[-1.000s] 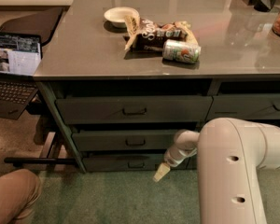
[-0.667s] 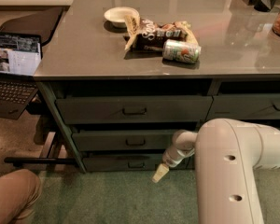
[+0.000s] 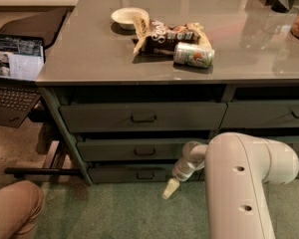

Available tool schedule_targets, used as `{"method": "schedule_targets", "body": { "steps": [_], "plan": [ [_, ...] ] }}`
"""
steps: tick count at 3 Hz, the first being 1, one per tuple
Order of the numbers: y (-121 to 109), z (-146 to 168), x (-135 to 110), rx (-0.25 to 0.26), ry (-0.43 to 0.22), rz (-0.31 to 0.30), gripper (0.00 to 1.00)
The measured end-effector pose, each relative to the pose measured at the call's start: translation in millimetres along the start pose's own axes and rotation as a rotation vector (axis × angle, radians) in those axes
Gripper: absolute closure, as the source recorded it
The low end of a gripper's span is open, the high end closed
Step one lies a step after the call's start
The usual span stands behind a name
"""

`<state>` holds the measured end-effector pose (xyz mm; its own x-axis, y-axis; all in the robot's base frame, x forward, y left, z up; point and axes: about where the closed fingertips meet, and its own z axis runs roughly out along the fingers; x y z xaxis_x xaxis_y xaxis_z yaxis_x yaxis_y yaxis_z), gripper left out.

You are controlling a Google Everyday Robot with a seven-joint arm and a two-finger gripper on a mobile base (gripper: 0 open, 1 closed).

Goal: Open bottom drawer

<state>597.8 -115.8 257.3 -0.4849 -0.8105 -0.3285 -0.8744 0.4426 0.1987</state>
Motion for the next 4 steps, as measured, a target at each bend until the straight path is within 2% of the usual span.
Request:
{"method": "schedule_targets", "body": {
  "steps": [1,2,3,4],
  "plan": [
    [-2.9,9.1,1.1,-0.001,-0.058,-0.050,0.00],
    [-0.7,7.4,1.0,0.036,-0.155,-0.131,0.00],
    [3.0,6.4,-4.5,0.065,-0.237,-0.218,0.00],
    [8.8,9.1,-20.3,0.071,-0.288,-0.307,0.00]
  ]
}}
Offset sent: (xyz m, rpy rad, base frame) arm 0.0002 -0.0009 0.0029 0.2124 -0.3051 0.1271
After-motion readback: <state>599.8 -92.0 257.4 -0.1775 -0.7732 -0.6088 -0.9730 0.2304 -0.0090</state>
